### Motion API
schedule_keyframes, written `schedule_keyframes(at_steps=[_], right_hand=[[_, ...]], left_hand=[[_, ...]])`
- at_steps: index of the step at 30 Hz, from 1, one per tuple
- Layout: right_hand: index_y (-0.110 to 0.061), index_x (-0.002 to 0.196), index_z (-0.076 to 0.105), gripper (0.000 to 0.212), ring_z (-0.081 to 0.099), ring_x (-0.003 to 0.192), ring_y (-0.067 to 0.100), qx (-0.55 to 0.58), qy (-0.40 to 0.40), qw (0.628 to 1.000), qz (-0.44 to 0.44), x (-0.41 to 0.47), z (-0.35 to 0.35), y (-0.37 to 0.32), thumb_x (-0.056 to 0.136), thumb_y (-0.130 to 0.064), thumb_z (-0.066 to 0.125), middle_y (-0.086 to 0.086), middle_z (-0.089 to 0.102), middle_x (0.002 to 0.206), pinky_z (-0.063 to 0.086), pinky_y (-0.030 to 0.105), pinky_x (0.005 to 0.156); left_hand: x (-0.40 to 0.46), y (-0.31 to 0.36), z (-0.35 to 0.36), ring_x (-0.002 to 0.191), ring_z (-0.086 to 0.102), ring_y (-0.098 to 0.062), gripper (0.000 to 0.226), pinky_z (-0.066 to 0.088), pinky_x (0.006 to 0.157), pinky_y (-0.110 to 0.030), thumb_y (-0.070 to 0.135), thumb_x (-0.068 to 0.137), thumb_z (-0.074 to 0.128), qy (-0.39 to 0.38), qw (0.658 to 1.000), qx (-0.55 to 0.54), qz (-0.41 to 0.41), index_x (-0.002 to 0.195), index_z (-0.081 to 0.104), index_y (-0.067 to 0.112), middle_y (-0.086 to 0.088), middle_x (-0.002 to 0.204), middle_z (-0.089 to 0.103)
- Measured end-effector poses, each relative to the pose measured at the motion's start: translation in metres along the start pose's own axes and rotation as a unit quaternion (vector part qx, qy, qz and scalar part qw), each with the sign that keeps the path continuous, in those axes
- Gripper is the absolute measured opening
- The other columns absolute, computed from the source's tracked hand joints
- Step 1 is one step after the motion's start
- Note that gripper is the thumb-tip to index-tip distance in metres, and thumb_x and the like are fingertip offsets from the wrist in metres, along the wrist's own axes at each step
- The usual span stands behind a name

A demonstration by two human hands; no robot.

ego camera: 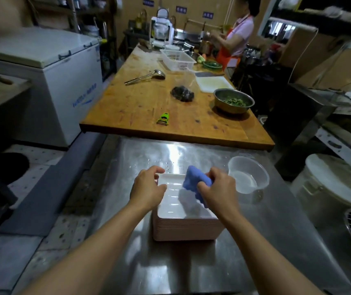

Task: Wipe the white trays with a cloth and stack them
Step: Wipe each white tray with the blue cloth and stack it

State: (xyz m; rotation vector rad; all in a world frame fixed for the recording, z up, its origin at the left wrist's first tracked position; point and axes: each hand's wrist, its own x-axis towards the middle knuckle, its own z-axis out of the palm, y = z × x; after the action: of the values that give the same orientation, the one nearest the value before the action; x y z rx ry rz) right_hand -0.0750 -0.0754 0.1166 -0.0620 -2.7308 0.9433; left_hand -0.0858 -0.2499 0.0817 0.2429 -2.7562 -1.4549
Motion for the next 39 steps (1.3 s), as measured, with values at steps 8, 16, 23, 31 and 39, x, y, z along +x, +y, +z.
schedule_keyframes(at_steps=[8, 16, 23, 31, 39], right_hand=[[-0.011, 0.112, 0.050, 0.032, 0.046, 0.110, 0.021, -0.103, -0.169, 0.971, -0.133, -0.006, 0.053, 0.014, 0.087, -0.029, 0.061, 0.003, 0.047, 0.120, 0.040, 0.029, 0.087], [-0.008, 0.130, 0.051, 0.042, 0.040, 0.114, 0.029, -0.106, -0.176, 0.963, -0.172, -0.001, 0.073, 0.011, 0.088, -0.009, 0.049, 0.012, 0.044, 0.130, 0.037, 0.035, 0.092], [-0.004, 0.111, 0.060, 0.025, 0.049, 0.097, 0.032, -0.166, -0.135, 0.957, -0.194, 0.008, 0.093, 0.001, 0.090, -0.012, 0.047, 0.015, 0.051, 0.118, 0.032, 0.035, 0.069], [-0.014, 0.116, 0.053, 0.028, 0.043, 0.112, 0.026, -0.307, -0.095, 0.941, -0.104, 0.015, 0.044, 0.059, 0.092, -0.016, 0.038, 0.006, 0.046, 0.125, 0.030, 0.036, 0.088], [-0.013, 0.119, 0.051, 0.033, 0.038, 0.112, 0.027, -0.362, -0.108, 0.921, -0.091, 0.007, 0.014, 0.076, 0.087, -0.016, 0.046, 0.006, 0.042, 0.129, 0.031, 0.036, 0.088]], left_hand=[[0.014, -0.023, 0.013, 0.098, 0.062, -0.026, 0.046, 0.052, 0.088, -0.039, 0.012, 0.078, 0.068, 0.002, 0.996, 0.010, -0.091, 0.123, 0.056, 0.015, -0.006, 0.108, 0.063], [0.019, -0.033, 0.017, 0.079, 0.059, -0.018, 0.041, 0.048, 0.078, -0.025, 0.002, 0.074, 0.070, 0.005, 0.995, -0.002, -0.095, 0.113, 0.068, 0.015, 0.007, 0.075, 0.058], [0.024, -0.031, 0.018, 0.081, 0.065, -0.026, 0.040, 0.057, 0.074, -0.038, 0.001, 0.070, 0.067, 0.014, 0.992, -0.008, -0.124, 0.105, 0.067, 0.020, -0.002, 0.083, 0.065], [0.020, -0.025, 0.022, 0.082, 0.060, -0.024, 0.031, 0.052, 0.075, -0.034, 0.011, 0.071, 0.062, 0.027, 0.989, 0.070, -0.125, 0.097, 0.060, 0.027, 0.001, 0.079, 0.064], [0.004, -0.022, 0.029, 0.083, 0.057, -0.025, 0.038, 0.045, 0.071, -0.031, 0.012, 0.081, 0.054, 0.061, 0.987, 0.129, -0.076, 0.116, 0.058, 0.025, -0.004, 0.091, 0.067]])
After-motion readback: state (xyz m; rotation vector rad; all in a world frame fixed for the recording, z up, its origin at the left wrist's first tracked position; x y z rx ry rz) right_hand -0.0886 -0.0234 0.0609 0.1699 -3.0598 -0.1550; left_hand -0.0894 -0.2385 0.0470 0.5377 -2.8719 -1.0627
